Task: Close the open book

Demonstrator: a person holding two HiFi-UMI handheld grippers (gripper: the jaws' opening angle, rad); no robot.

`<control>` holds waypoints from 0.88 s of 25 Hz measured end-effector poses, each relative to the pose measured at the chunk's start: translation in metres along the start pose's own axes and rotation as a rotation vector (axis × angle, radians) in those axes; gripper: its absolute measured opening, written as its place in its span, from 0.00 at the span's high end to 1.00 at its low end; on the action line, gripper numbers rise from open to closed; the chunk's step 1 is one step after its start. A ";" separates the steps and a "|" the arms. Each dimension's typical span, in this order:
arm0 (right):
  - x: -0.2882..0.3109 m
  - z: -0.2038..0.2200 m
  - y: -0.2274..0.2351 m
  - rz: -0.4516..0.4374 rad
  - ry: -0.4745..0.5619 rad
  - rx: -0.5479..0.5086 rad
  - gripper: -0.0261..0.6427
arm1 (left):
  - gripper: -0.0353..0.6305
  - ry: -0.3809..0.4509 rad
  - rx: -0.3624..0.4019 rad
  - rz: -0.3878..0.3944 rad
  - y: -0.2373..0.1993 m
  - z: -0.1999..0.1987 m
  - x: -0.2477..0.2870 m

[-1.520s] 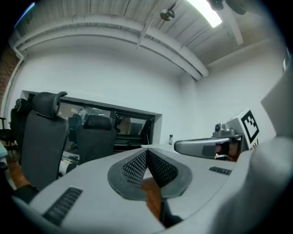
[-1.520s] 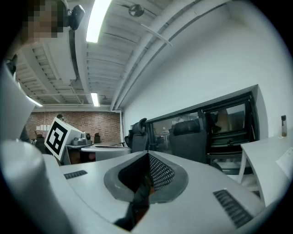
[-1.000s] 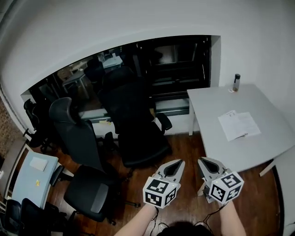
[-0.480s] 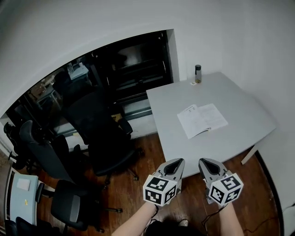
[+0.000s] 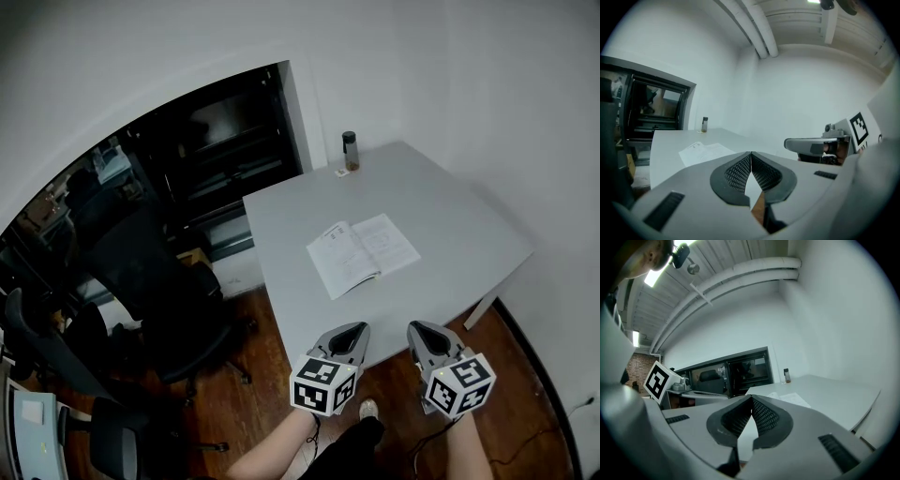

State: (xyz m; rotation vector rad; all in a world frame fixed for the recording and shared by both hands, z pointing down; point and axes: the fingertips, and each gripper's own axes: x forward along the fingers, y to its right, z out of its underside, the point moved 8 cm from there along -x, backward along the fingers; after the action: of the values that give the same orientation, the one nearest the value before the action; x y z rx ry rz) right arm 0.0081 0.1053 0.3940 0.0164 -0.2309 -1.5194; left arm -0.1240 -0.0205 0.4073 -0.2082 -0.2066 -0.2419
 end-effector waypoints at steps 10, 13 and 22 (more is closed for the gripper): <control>0.070 -0.017 0.101 0.018 -0.066 -0.017 0.95 | 0.94 -0.019 -0.015 0.003 -0.041 -0.014 0.123; 0.102 -0.018 0.124 -0.008 -0.096 -0.028 0.95 | 0.94 -0.028 -0.029 -0.022 -0.058 -0.017 0.152; 0.175 -0.008 0.154 -0.102 -0.199 -0.044 0.95 | 0.94 -0.084 -0.127 -0.142 -0.105 0.004 0.184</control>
State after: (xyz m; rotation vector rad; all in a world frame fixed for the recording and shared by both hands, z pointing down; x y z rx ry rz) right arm 0.1675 -0.0608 0.4345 -0.1607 -0.3598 -1.6283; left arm 0.0234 -0.1591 0.4720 -0.3307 -0.2905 -0.3886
